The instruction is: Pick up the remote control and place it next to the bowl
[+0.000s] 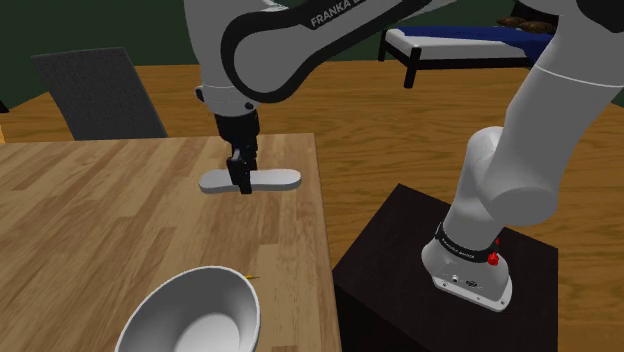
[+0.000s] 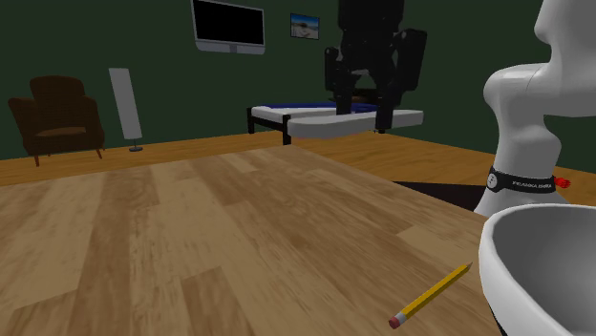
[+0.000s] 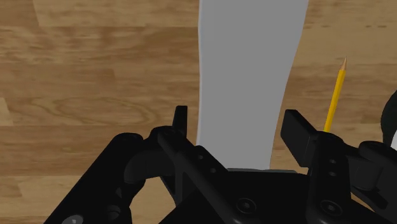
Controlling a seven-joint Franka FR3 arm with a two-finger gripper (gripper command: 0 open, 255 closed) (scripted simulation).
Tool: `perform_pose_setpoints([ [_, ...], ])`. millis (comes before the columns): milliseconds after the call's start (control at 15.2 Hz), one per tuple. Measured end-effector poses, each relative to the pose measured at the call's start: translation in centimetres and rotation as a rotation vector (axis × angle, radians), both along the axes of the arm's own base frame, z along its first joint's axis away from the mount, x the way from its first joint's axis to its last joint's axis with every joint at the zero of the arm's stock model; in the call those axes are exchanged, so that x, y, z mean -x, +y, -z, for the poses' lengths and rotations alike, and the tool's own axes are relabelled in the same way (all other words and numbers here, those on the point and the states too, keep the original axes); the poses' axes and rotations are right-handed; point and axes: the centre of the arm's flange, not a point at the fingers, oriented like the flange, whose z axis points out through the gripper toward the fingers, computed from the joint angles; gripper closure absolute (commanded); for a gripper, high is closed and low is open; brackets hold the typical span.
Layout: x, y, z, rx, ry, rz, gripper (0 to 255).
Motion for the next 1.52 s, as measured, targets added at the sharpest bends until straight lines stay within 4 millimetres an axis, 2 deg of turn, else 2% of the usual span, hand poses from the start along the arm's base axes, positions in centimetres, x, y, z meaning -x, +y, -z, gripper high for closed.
perform_pose_setpoints([
  [1254, 0.1, -0.2, 10.1, 0.000, 0.000, 0.000, 255],
  [1518, 0.1, -0.1, 11.2, 0.000, 0.000, 0.000, 255],
])
